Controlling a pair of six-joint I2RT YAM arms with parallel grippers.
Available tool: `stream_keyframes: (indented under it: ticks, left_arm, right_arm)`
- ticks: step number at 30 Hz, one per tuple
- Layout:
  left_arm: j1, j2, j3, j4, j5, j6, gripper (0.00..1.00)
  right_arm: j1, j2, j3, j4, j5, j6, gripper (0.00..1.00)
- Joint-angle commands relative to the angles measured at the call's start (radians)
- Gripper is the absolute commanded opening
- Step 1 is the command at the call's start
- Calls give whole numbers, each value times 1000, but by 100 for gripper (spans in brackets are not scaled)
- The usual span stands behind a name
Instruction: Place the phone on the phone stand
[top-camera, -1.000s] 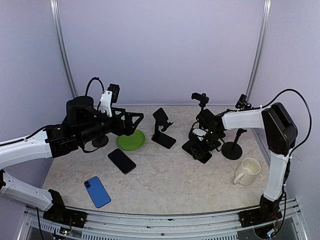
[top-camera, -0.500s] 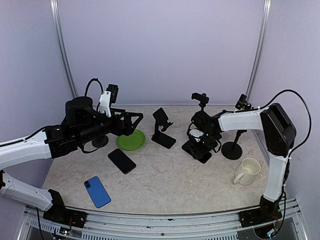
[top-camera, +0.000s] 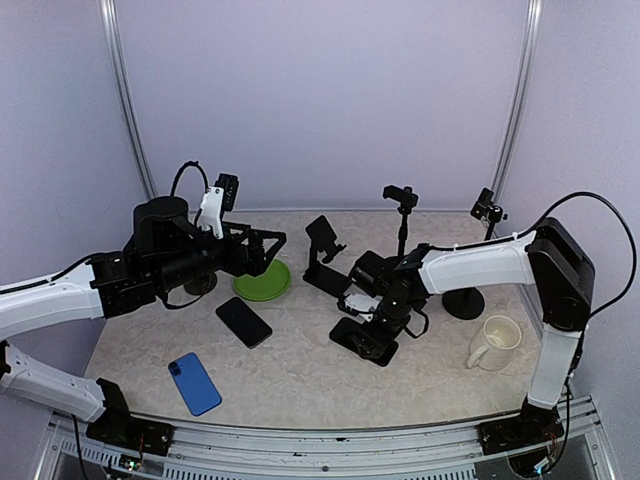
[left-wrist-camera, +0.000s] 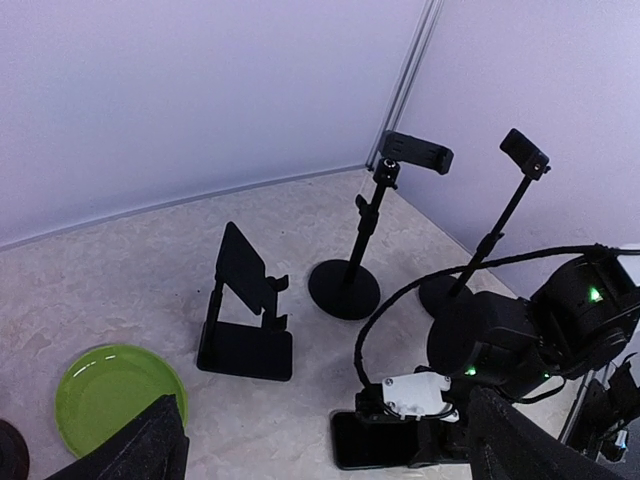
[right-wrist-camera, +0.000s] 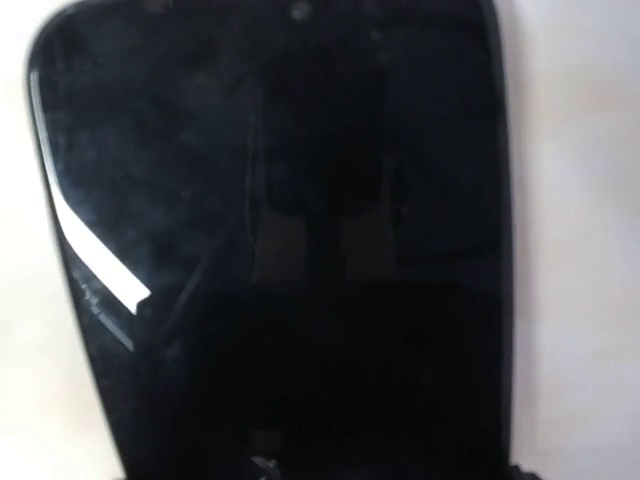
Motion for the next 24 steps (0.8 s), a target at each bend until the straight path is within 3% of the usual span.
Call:
stream_keyframes:
  ticks: [1, 9, 19, 24]
  left_arm:
    - [-6, -10, -16, -26, 3, -12, 94]
    - [-6, -11, -35, -26, 9, -41, 94]
    - [-6, -20, -42, -30, 12, -62, 94]
    - [-6, -29, -48, -35, 14, -62, 94]
  right_arm:
    - [40, -64, -18, -47, -70, -28, 56]
    - [56, -6, 34, -145, -55, -42, 67]
    - [77, 48, 76, -237, -13, -46, 98]
    - [78, 61, 68, -248, -17, -49, 99]
